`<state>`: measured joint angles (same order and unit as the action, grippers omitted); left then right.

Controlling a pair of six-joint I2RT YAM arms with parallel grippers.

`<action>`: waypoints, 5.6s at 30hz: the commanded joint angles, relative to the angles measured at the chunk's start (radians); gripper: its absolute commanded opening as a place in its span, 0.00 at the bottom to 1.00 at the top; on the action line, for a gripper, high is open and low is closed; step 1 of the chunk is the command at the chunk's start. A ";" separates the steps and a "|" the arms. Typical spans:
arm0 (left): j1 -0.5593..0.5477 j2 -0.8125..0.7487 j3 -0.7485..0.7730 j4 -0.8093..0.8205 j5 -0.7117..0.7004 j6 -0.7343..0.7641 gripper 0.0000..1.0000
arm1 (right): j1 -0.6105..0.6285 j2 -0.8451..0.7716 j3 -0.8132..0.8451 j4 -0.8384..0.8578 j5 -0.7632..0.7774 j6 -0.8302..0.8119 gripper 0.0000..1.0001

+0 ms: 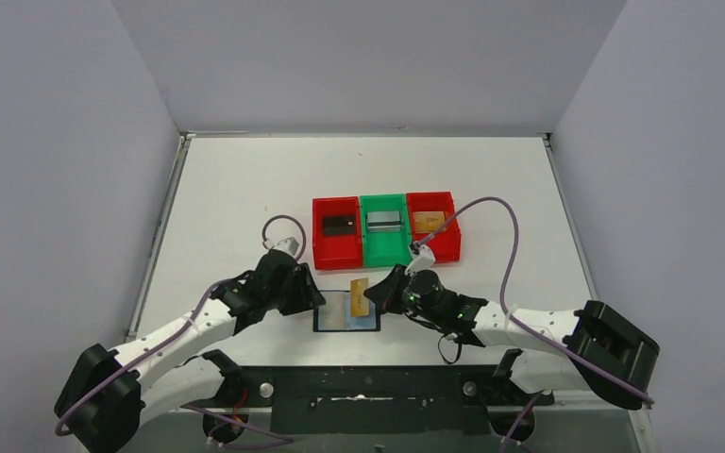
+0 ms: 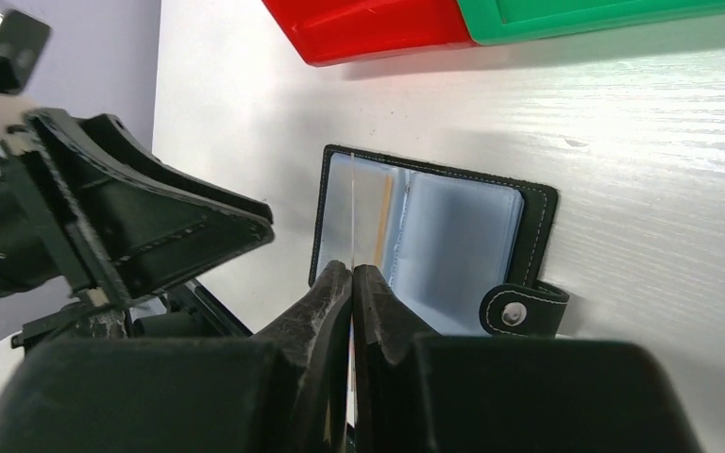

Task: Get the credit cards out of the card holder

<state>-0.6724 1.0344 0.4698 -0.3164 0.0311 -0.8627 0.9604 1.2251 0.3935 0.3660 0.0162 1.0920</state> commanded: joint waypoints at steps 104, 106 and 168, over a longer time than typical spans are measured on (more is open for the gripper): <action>0.310 -0.350 0.164 -0.174 -0.224 0.309 0.83 | -0.604 0.487 0.638 -0.345 -0.269 -2.247 0.00; 0.310 -0.348 0.163 -0.173 -0.224 0.309 0.83 | -0.606 0.496 0.634 -0.342 -0.272 -2.247 0.00; 0.322 -0.402 0.162 -0.200 -0.320 0.272 0.83 | 0.194 0.164 0.507 -0.709 0.500 -0.024 0.76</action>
<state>-0.3576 0.6418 0.6170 -0.5358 -0.2600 -0.5827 1.1095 1.2747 0.7841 -0.3325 0.3904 0.9791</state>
